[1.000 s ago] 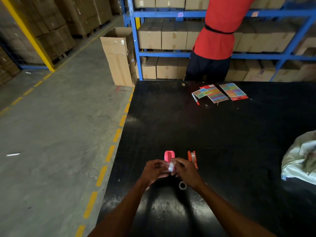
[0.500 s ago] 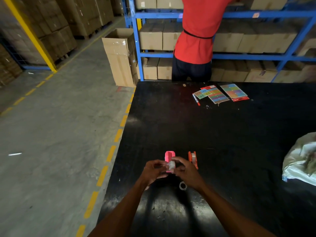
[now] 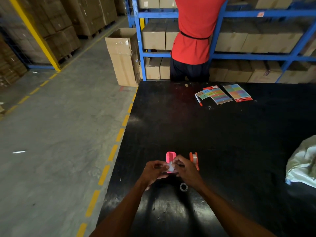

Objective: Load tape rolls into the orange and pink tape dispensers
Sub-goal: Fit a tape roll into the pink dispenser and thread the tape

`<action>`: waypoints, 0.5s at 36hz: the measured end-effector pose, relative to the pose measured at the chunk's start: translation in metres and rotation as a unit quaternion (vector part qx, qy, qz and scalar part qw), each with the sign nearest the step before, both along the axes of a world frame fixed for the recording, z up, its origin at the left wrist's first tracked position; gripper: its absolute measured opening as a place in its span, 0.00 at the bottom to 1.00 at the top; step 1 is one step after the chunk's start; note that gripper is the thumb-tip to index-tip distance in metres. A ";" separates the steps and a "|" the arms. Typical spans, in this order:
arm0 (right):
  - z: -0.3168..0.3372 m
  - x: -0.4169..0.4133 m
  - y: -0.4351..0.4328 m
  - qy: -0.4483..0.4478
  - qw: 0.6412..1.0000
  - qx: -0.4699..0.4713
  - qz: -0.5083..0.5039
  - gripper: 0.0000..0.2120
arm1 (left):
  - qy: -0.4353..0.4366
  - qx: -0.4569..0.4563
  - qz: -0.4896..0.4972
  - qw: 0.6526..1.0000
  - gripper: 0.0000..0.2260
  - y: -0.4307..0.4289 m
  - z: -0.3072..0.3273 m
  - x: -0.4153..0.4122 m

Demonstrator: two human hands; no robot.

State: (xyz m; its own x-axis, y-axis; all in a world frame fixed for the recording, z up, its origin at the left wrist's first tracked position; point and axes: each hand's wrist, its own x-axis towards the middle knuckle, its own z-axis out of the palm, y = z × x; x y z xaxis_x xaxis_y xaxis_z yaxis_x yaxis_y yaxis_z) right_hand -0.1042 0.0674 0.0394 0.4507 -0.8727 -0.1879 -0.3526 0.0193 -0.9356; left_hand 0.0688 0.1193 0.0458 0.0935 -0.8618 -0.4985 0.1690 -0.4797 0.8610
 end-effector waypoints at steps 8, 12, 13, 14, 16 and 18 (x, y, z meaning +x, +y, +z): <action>-0.005 0.000 -0.004 0.041 0.999 -0.003 0.018 0.06 | -0.016 -0.001 -0.001 1.000 0.11 -0.004 0.000 0.000; -0.002 0.000 -0.005 0.048 0.999 -0.004 0.021 0.03 | -0.014 -0.001 0.004 1.000 0.11 -0.005 0.002 -0.001; 0.000 0.000 -0.005 0.047 0.999 -0.005 0.023 0.03 | -0.013 -0.002 0.007 1.000 0.11 -0.005 0.003 -0.001; 0.000 0.000 -0.006 0.042 0.999 -0.004 0.025 0.03 | -0.012 -0.003 0.008 1.000 0.11 -0.006 0.003 -0.001; 0.000 0.001 -0.006 0.026 0.999 0.003 0.036 0.03 | -0.012 -0.003 0.008 1.000 0.11 -0.007 0.004 -0.001; -0.001 0.000 -0.008 0.022 0.998 0.005 0.051 0.12 | -0.007 -0.003 0.008 1.000 0.10 -0.007 0.004 -0.002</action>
State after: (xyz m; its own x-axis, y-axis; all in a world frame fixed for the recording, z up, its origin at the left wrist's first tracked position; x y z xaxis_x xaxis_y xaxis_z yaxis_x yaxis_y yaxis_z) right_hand -0.1039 0.0598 0.0381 0.5287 -0.8202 -0.2184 -0.3939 -0.0092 -0.9191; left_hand 0.0672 0.1120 0.0499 0.1147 -0.8635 -0.4912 0.1642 -0.4712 0.8666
